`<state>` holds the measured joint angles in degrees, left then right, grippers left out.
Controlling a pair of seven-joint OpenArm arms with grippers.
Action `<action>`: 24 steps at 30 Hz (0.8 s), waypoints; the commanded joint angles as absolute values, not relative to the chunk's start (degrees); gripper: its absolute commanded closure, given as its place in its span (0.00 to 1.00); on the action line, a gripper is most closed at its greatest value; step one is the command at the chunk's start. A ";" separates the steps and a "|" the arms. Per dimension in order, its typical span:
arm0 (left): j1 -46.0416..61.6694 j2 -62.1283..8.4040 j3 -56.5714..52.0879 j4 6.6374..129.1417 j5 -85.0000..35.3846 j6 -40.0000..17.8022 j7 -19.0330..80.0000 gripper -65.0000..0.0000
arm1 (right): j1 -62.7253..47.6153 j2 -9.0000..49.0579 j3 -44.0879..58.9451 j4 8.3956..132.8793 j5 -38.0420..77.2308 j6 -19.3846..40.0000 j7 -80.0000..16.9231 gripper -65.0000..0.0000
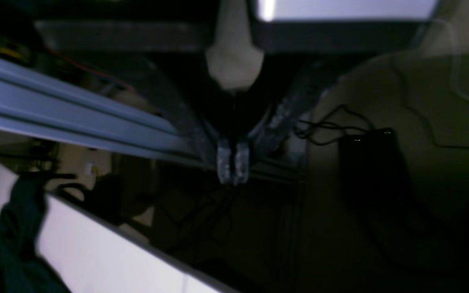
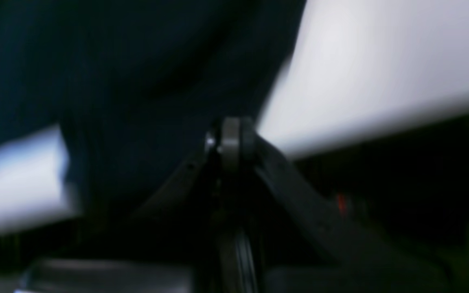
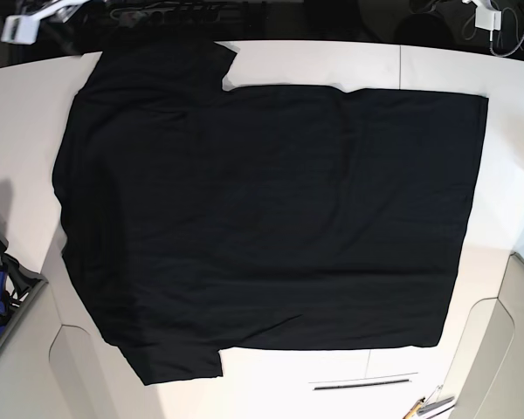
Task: Fold the T-shirt properly
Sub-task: 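Move both grippers down to the shirt's shoulder corners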
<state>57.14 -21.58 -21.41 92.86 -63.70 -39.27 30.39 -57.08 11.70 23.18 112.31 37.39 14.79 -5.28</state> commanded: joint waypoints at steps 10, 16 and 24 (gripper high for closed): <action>53.06 -17.93 -21.89 93.69 -65.12 -40.00 34.46 1.00 | -44.14 4.56 38.89 110.15 57.84 17.37 -16.97 1.00; 50.00 -17.80 -21.89 93.69 -65.10 -40.00 36.27 1.00 | -41.39 3.95 38.98 109.36 52.49 16.82 -16.97 1.00; 49.50 -17.80 -21.89 93.69 -65.14 -40.00 36.25 0.72 | -39.51 3.64 38.98 109.38 44.16 16.73 -16.80 0.49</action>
